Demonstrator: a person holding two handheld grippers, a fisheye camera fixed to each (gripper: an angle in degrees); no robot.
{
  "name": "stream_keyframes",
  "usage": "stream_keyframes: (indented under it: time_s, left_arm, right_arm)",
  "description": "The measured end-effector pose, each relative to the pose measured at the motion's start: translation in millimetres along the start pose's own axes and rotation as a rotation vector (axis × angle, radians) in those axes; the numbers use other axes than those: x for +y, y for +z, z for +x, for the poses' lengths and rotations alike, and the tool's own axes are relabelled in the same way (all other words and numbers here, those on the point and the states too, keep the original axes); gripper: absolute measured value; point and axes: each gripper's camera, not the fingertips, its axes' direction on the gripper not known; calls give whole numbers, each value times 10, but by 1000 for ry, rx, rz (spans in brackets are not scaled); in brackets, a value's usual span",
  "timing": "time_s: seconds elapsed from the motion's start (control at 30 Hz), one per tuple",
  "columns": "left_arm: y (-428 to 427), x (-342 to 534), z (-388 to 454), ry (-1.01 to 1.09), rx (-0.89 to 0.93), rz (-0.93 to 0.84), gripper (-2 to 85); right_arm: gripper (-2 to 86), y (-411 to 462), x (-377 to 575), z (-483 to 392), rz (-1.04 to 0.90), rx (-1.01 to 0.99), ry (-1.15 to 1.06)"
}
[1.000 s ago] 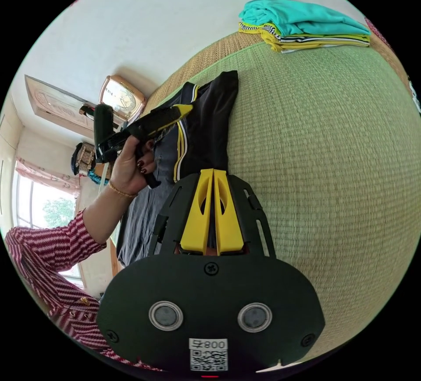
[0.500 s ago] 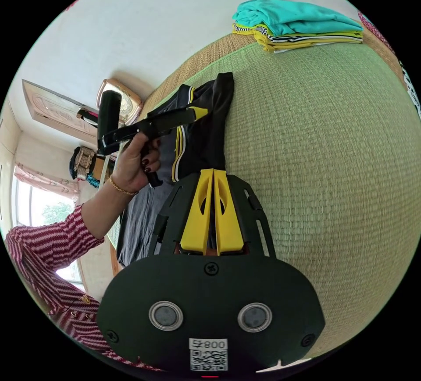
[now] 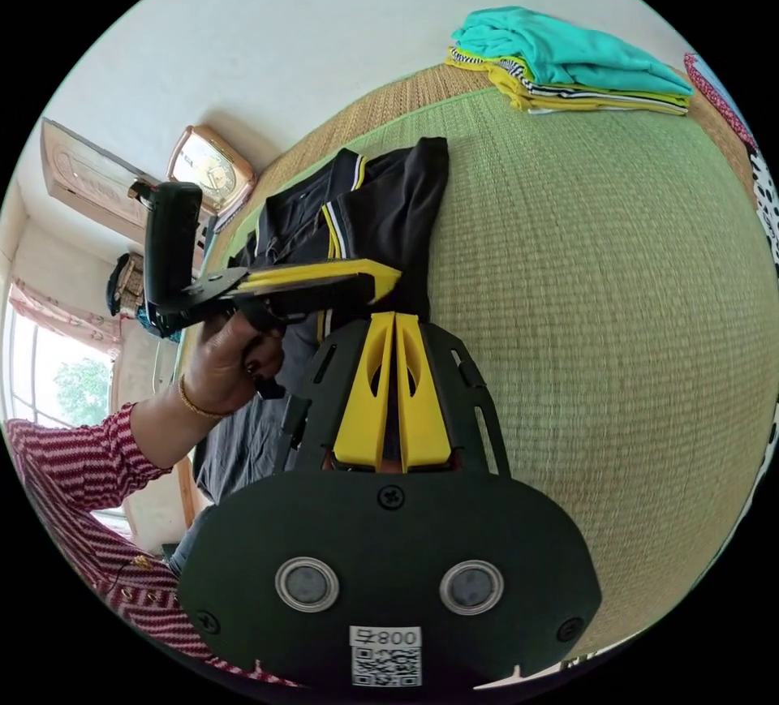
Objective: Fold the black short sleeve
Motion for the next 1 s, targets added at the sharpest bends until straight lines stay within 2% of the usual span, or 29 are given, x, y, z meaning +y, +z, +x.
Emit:
stream_keyframes:
  time_s: [0.1, 0.17, 0.3, 0.47, 0.7, 0.87, 1.0]
  left_arm:
    - [-47, -165, -8, -36, -29, 13, 1]
    - [184, -335, 59, -30, -11, -92, 2]
    - [119, -484, 292, 23, -48, -89, 2]
    - [-323, -689, 387, 13, -68, 36, 1]
    - [-275, -1132, 500, 0, -113, -50, 2]
    - [-899, -870, 809, 32, -47, 25, 2]
    - [-1152, -507, 1022, 36, 36, -9, 2]
  right_arm:
    - [0, 25, 13, 60, 13, -6, 22]
    - [0, 56, 20, 78, 18, -9, 28]
    - [0, 99, 47, 96, 36, 36, 43]
    - [0, 168, 97, 186, 48, 21, 67]
    - [0, 314, 130, 254, 51, 47, 79]
    - [0, 337, 185, 249, 86, 89, 73]
    - [0, 404, 211, 160, 106, 138, 31]
